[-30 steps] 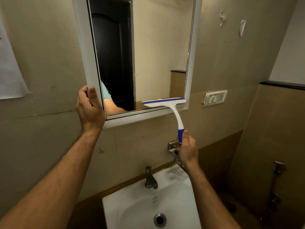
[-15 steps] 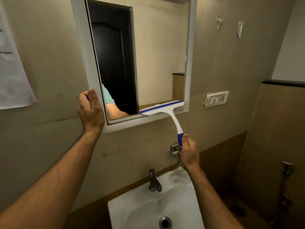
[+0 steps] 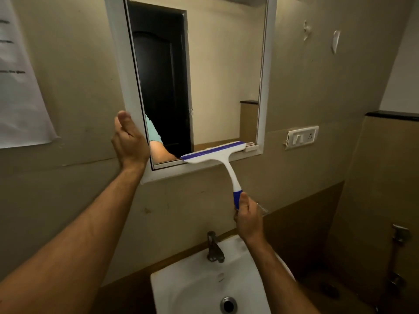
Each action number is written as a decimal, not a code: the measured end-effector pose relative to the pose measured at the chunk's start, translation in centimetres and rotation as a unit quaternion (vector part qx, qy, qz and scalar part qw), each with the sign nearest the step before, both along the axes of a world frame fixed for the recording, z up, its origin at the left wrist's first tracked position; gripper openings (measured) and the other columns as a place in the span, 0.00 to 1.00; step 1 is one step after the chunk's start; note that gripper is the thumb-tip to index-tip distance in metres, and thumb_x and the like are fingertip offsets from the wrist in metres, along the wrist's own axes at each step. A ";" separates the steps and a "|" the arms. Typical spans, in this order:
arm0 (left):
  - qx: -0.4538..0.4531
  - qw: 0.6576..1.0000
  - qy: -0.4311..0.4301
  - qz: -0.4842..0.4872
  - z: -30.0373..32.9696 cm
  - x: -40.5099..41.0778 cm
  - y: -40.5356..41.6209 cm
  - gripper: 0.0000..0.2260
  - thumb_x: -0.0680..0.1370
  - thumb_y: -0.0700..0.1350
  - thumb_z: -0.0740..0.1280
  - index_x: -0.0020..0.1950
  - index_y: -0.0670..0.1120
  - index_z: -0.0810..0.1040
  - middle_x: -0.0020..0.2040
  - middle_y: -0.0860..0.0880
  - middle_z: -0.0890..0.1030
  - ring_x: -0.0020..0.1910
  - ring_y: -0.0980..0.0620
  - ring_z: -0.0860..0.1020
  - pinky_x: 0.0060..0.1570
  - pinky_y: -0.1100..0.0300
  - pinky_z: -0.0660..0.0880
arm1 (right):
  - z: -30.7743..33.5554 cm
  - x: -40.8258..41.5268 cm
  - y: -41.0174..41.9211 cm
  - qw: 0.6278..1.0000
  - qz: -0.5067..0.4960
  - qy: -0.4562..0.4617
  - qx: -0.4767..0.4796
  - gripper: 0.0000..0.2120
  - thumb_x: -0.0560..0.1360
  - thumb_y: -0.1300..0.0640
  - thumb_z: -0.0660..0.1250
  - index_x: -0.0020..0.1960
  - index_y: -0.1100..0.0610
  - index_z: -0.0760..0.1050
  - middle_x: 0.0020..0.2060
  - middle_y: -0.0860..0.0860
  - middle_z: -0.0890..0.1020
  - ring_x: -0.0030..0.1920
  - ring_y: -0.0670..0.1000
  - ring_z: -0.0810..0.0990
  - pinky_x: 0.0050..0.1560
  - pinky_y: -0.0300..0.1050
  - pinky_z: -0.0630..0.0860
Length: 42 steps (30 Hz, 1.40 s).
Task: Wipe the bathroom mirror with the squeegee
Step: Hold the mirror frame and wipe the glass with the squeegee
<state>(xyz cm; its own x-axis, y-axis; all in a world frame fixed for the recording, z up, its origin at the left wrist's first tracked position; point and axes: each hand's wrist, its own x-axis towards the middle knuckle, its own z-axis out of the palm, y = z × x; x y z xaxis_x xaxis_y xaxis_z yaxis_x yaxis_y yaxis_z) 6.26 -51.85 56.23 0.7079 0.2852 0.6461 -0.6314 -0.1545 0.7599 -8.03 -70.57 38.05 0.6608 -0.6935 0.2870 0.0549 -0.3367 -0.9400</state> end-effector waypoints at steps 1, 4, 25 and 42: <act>-0.002 1.000 -0.001 0.004 0.0 0.0 0.0 0.15 0.85 0.48 0.47 0.48 0.54 0.72 0.38 0.57 0.71 0.34 0.65 0.70 0.42 0.70 0.68 | 0.0 0.0 0.5 1.000 0.001 -0.005 0.007 0.18 0.82 0.43 0.50 0.44 0.53 0.71 0.35 0.55 0.74 0.35 0.50 0.73 0.35 0.42 0.69; -0.008 1.000 -0.005 0.001 0.0 0.2 0.2 0.14 0.85 0.47 0.48 0.51 0.50 0.73 0.37 0.57 0.69 0.31 0.58 0.69 0.47 0.57 0.65 | 2.4 0.6 2.0 0.999 0.022 -0.039 0.017 0.19 0.82 0.43 0.50 0.43 0.53 0.70 0.32 0.53 0.72 0.31 0.49 0.71 0.32 0.43 0.68; 0.038 0.999 -0.030 -0.010 -0.8 1.6 0.9 0.13 0.84 0.49 0.48 0.48 0.48 0.69 0.34 0.57 0.68 0.32 0.62 0.67 0.31 0.79 0.65 | 4.5 2.3 7.1 0.994 0.021 -0.088 -0.069 0.16 0.83 0.46 0.51 0.40 0.49 0.67 0.31 0.51 0.70 0.32 0.51 0.71 0.33 0.48 0.69; 0.065 0.997 -0.044 -0.005 -1.0 2.3 1.3 0.19 0.84 0.53 0.47 0.49 0.43 0.72 0.35 0.47 0.71 0.32 0.53 0.70 0.27 0.72 0.63 | 8.4 1.4 7.4 0.993 0.046 -0.099 -0.039 0.16 0.82 0.43 0.49 0.43 0.48 0.68 0.35 0.53 0.73 0.34 0.50 0.73 0.36 0.47 0.71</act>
